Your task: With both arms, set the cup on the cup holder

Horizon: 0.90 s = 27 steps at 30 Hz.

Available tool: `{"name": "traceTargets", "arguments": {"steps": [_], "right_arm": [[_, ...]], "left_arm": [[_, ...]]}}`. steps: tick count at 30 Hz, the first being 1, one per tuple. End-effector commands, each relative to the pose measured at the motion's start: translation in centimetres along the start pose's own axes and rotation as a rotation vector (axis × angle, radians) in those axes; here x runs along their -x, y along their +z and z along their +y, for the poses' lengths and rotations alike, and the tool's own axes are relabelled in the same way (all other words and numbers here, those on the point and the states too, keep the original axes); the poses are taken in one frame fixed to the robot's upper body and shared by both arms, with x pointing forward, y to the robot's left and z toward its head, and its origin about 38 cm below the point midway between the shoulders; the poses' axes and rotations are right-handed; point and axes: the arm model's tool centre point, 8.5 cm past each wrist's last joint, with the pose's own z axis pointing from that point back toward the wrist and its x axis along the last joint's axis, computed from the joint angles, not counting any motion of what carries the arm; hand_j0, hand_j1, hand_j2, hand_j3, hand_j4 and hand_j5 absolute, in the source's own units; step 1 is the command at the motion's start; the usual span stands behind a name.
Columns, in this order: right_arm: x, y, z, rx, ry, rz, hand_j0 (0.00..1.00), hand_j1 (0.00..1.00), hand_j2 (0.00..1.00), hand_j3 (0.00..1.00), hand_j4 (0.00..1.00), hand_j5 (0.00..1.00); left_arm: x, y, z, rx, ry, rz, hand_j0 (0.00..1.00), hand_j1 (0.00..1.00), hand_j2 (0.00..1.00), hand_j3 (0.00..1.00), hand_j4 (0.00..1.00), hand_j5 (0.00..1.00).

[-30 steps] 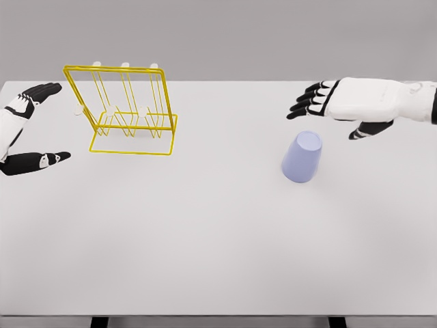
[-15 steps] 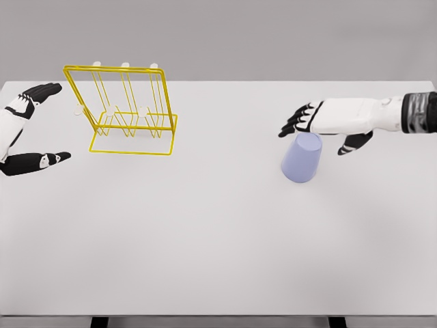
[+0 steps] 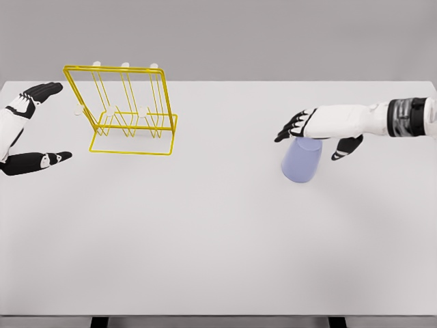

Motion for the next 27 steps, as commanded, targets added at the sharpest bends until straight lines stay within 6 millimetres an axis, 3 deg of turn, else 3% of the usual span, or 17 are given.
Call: {"name": "traceTargets", "arguments": {"steps": [1,18,19,22,23,27], "right_arm": [[0.1,-0.3,0.2,-0.002,-0.009,0.0,1.0,1.0,1.0,1.0,1.0,1.0],[0.5,-1.0,0.7,-0.022,-0.012,0.012,1.0,1.0,1.0,1.0,1.0,1.0],[0.5,-1.0,0.8,-0.024,-0.014,0.011,0.98,0.98,0.98,0.98,0.98,0.98],[0.5,-1.0,0.8,-0.023,-0.015,0.01,0.62,0.62,0.62,0.62,0.62,0.62],[0.5,-1.0,0.8,-0.022,-0.016,0.01,0.57,0.57,0.57,0.57,0.57,0.57],[0.3,-1.4,0.6,-0.02,-0.012,0.001,0.54,0.54,0.54,0.54,0.54,0.54]], "left_arm": [[-0.1,0.0,0.1,-0.003,0.003,-0.002,1.0,1.0,1.0,1.0,1.0,1.0],[-0.1,-0.1,0.2,-0.005,0.002,-0.005,1.0,1.0,1.0,1.0,1.0,1.0],[-0.1,-0.1,0.2,-0.005,0.002,-0.005,1.0,1.0,1.0,1.0,1.0,1.0],[-0.2,-0.1,0.2,-0.005,0.002,-0.007,1.0,1.0,1.0,1.0,1.0,1.0],[-0.3,-0.2,0.2,-0.006,0.002,-0.011,1.0,1.0,1.0,1.0,1.0,1.0],[-0.3,-0.2,0.2,-0.006,0.002,-0.011,1.0,1.0,1.0,1.0,1.0,1.0]]}}
